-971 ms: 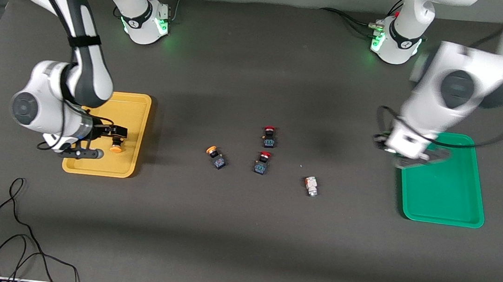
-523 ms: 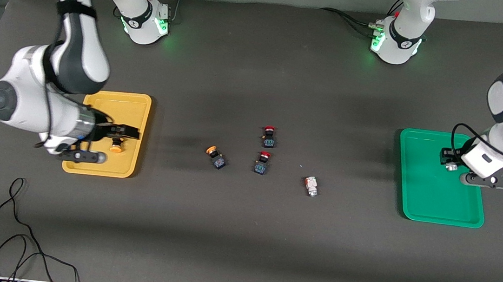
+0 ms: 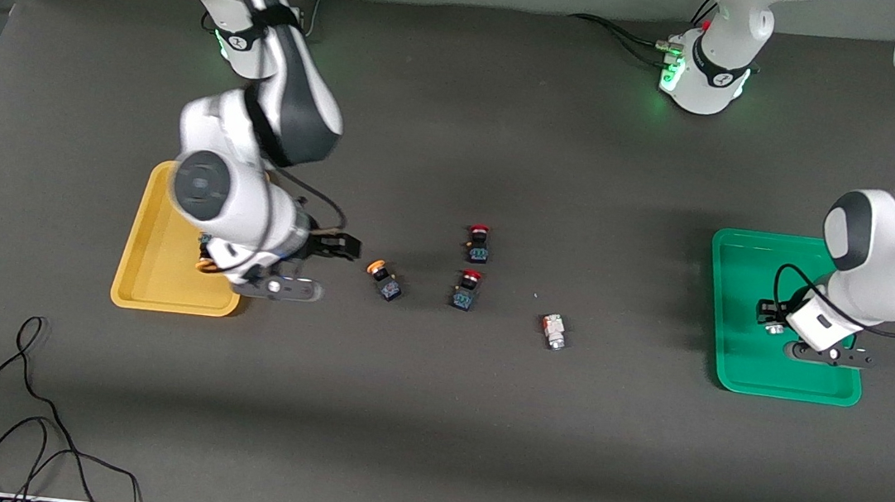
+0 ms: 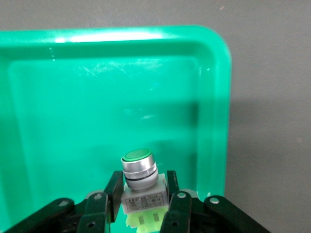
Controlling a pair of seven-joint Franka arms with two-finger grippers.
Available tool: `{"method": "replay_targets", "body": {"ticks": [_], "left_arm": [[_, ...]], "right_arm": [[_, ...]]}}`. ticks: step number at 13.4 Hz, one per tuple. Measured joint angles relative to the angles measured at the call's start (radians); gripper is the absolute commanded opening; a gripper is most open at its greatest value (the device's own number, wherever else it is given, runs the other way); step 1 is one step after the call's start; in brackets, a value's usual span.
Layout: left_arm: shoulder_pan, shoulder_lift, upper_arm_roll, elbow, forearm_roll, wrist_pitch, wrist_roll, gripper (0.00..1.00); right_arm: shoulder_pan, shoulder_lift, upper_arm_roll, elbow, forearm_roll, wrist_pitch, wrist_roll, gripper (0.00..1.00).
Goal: Place green and yellow buttons in trays
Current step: 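Place the green button in the green tray while the right gripper reaches buttons, then grasp the blue button with the right gripper while the left gripper reaches another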
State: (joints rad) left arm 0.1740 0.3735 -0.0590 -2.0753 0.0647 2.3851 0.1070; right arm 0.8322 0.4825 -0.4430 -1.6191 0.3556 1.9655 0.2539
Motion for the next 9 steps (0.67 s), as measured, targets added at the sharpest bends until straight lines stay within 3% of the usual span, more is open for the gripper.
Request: {"method": "replay_targets", "body": {"ticks": [2, 4, 5, 9], "left_arm": [[0.001, 0.023, -0.004, 0.002, 0.000, 0.008, 0.001, 0.40], [0.000, 0.027, -0.015, 0.002, -0.001, 0.009, 0.001, 0.74], [0.000, 0.027, -0.018, 0.002, -0.001, 0.009, 0.001, 0.96], [0.000, 0.027, -0.021, 0.004, -0.001, 0.009, 0.001, 0.97]], "right_arm": [[0.057, 0.052, 0.002, -0.015, 0.000, 0.142, -0.095, 1.00], [0.127, 0.094, 0.002, -0.057, 0.000, 0.302, -0.144, 1.00], [0.162, 0.112, 0.002, -0.085, 0.000, 0.367, -0.176, 1.00], [0.210, 0.154, 0.001, -0.268, 0.000, 0.665, -0.385, 1.00]]}}
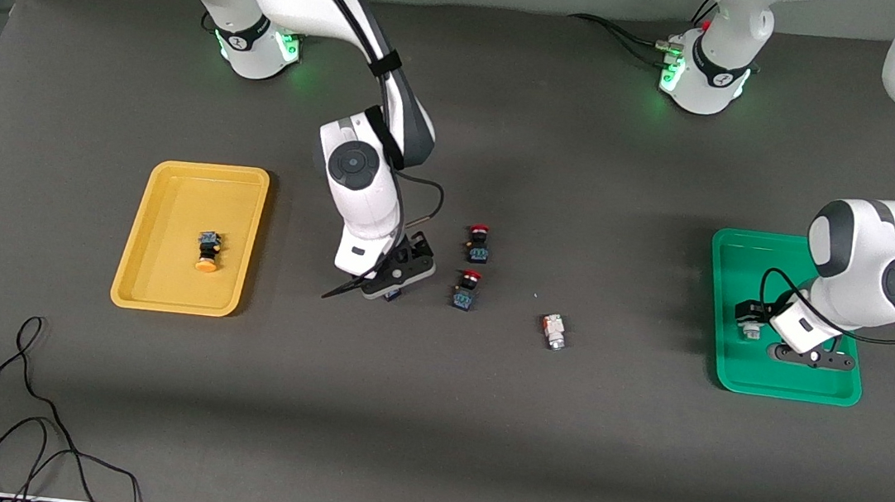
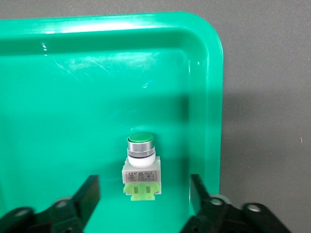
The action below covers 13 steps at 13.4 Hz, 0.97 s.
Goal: Place green and yellow buttons in trays
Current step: 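Grasp the blue button with the right gripper while the left gripper reaches another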
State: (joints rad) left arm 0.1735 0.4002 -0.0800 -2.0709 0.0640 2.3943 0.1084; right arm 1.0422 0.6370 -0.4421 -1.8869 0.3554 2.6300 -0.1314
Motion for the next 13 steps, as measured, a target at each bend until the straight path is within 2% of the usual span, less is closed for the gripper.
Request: {"method": "replay_targets", "body": {"ticks": [3, 4, 5, 6, 7, 10, 13], "left_arm": [[0.000, -0.025, 0.000, 0.036, -0.006, -0.062, 0.000, 0.97], [0.000, -0.044, -0.002, 0.072, -0.021, -0.131, 0.000, 0.97], [0.000, -0.062, -0.008, 0.115, -0.044, -0.206, 0.001, 0.97], [-0.001, -0.078, -0.021, 0.159, -0.071, -0.274, 0.001, 0.98], [-0.002, -0.089, -0.038, 0.194, -0.093, -0.317, -0.001, 0.98], [-0.028, -0.095, -0.091, 0.229, -0.118, -0.333, -0.092, 0.98], [-0.143, -0.087, -0.102, 0.229, -0.121, -0.295, -0.275, 0.98]], "right_arm": [[-0.003, 0.036, 0.003, -0.086, 0.000, 0.140, -0.047, 1.00], [-0.002, 0.047, 0.006, -0.088, 0.000, 0.152, -0.047, 0.93], [-0.001, 0.053, 0.008, -0.087, 0.000, 0.159, -0.047, 0.44], [-0.001, 0.053, 0.008, -0.086, 0.000, 0.161, -0.047, 0.03], [-0.002, 0.053, 0.008, -0.084, 0.000, 0.161, -0.047, 0.00], [-0.002, 0.048, 0.006, -0.079, 0.027, 0.161, -0.046, 0.00], [-0.002, 0.030, 0.004, -0.068, 0.076, 0.160, -0.046, 0.00]]}}
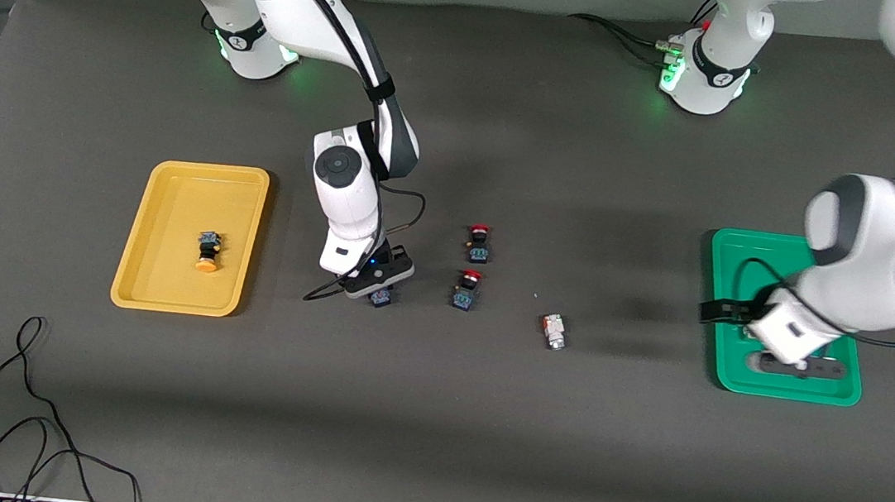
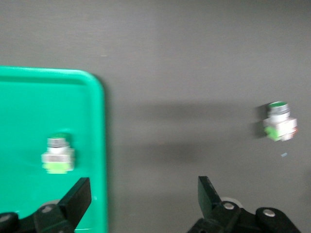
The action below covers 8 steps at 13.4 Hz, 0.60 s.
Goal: Place green and yellow buttons in trays
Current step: 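Grasp the blue button with the right gripper while the left gripper reaches another, then place the blue button in the yellow tray while the left gripper grasps green button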
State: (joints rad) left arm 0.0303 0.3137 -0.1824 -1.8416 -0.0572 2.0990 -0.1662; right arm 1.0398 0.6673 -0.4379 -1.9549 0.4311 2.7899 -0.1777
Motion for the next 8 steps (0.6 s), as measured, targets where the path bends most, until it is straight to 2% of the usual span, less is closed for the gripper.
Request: {"method": "replay_targets", "body": {"ticks": [2, 4, 6, 8], "left_arm": [[-0.091, 0.013, -0.004, 0.000, 0.000, 0.041, -0.143, 0.98], [-0.171, 0.032, -0.005, 0.001, 0.001, 0.084, -0.286, 0.97], [-0.239, 0.051, -0.005, 0.005, 0.003, 0.109, -0.415, 0.97], [-0.287, 0.075, -0.005, 0.020, 0.042, 0.113, -0.539, 0.97]], "right_arm": [[-0.001, -0.038, -0.008, 0.005, 0.005, -0.038, 0.000, 0.00], [-0.001, -0.093, -0.039, 0.009, 0.007, -0.134, 0.002, 0.00], [0.000, -0.172, -0.118, 0.027, 0.007, -0.321, 0.002, 0.00], [-0.002, -0.275, -0.226, 0.074, 0.006, -0.575, -0.004, 0.00]]}}
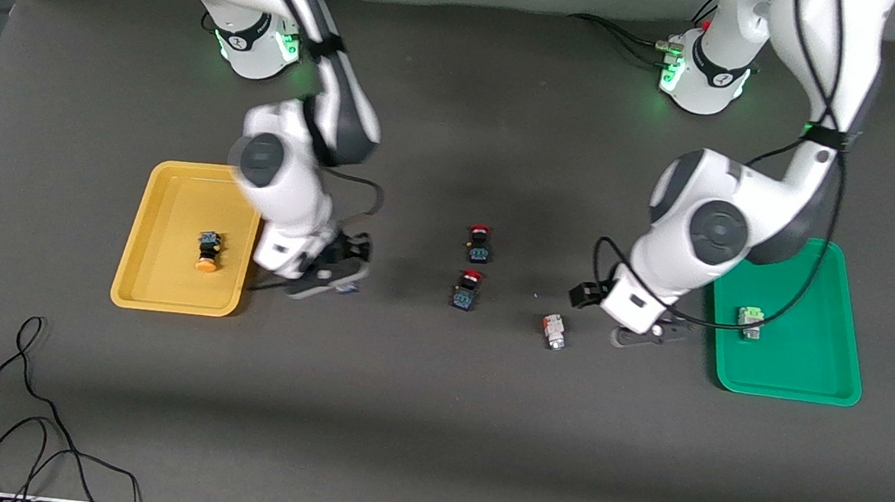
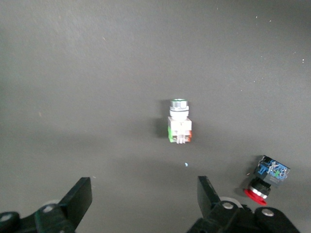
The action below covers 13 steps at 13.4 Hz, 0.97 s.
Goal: Place green and yellow buttons in trays
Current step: 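Place the blue button in the yellow tray while the left gripper grasps green button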
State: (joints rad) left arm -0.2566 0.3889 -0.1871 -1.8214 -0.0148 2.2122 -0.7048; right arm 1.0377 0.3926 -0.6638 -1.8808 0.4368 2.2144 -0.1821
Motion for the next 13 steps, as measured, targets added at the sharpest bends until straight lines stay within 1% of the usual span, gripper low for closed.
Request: {"method": "replay_targets", "body": {"ticks": [1, 3, 5, 7, 9, 10, 12, 13], "left_arm": [[-0.014, 0.019, 0.000, 0.009, 0.042, 0.002, -0.064, 0.97], [-0.033, 0.070, 0.001, 0.024, 0.108, 0.029, -0.149, 0.96], [-0.042, 0.132, 0.002, 0.028, 0.125, 0.089, -0.187, 0.96], [-0.045, 0.181, 0.003, 0.032, 0.127, 0.143, -0.218, 0.96], [-0.056, 0.217, 0.003, 0.039, 0.128, 0.186, -0.238, 0.96], [-0.060, 0.231, 0.003, 0.039, 0.128, 0.205, -0.245, 0.96], [-0.066, 0.249, 0.003, 0.040, 0.131, 0.225, -0.269, 0.95], [-0.072, 0.255, 0.003, 0.040, 0.135, 0.229, -0.278, 0.93]], "right_arm": [[0.000, -0.049, -0.054, 0.027, -0.008, -0.115, -0.005, 0.00], [0.000, -0.121, -0.151, 0.076, -0.071, -0.294, -0.012, 0.00], [-0.001, -0.165, -0.232, 0.097, -0.139, -0.385, -0.017, 0.00], [-0.002, -0.182, -0.302, 0.097, -0.187, -0.416, -0.035, 0.00], [-0.009, -0.179, -0.373, 0.074, -0.198, -0.420, -0.068, 0.00], [-0.017, -0.177, -0.399, 0.051, -0.199, -0.410, -0.079, 0.00], [-0.040, -0.175, -0.414, -0.016, -0.200, -0.343, -0.115, 0.00], [-0.055, -0.171, -0.415, -0.054, -0.200, -0.299, -0.130, 0.00]]}}
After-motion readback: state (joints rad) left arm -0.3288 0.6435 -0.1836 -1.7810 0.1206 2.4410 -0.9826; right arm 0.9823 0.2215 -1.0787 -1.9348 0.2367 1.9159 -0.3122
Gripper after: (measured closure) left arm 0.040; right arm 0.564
